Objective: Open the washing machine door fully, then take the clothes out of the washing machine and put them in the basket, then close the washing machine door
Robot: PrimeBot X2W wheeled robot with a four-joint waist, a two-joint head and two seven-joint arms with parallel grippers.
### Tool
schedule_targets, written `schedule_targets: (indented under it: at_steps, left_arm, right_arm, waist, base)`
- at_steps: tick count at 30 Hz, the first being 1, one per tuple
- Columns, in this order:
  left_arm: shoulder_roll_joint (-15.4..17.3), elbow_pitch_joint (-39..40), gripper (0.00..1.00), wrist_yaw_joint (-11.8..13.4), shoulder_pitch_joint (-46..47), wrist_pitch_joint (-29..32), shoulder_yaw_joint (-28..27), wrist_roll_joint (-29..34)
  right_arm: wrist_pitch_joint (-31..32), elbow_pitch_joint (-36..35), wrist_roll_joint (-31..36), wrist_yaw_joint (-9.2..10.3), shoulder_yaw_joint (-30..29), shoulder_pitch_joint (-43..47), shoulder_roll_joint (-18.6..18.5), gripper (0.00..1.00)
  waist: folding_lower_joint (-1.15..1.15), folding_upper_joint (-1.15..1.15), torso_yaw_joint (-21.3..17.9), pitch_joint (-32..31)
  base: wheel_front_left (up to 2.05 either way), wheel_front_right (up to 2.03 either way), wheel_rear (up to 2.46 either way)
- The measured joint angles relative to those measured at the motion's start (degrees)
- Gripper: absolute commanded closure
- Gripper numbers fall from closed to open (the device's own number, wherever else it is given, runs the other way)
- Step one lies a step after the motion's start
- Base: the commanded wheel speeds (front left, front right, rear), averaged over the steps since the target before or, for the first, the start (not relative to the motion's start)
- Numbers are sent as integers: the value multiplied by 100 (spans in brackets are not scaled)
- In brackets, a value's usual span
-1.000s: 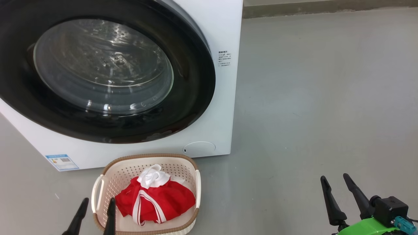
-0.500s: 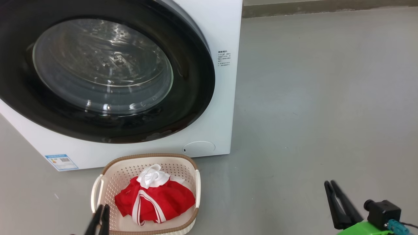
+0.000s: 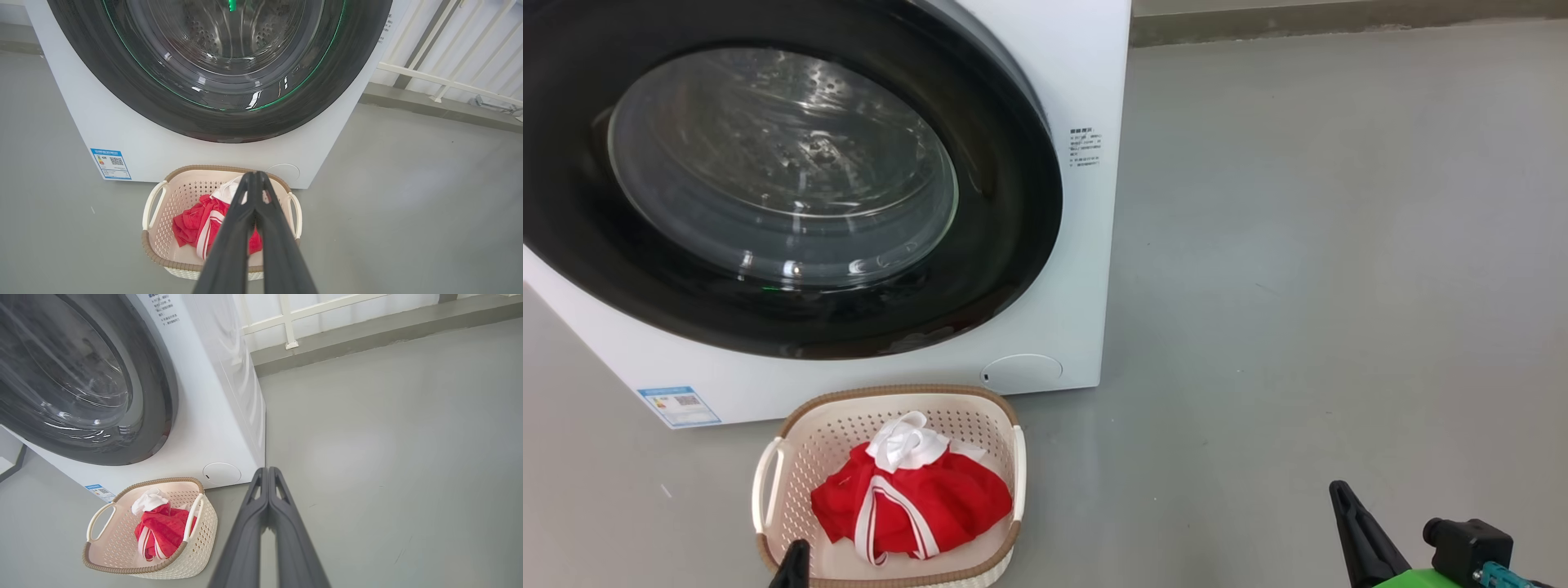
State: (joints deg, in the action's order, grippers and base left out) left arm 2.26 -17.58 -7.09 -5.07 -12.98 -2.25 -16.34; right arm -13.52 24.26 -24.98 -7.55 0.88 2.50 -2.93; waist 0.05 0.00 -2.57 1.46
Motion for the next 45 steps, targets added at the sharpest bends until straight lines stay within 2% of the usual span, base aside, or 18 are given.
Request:
schedule_targets:
  at_steps: [45]
  left_arm:
    - [1, 45, 100, 1, 210, 723, -77, -2796]
  right_arm:
    - [723, -300, -2487, 0, -263, -84, 1, 100]
  waist:
    - [-4, 0, 96, -39]
  base:
    - [0, 0, 0]
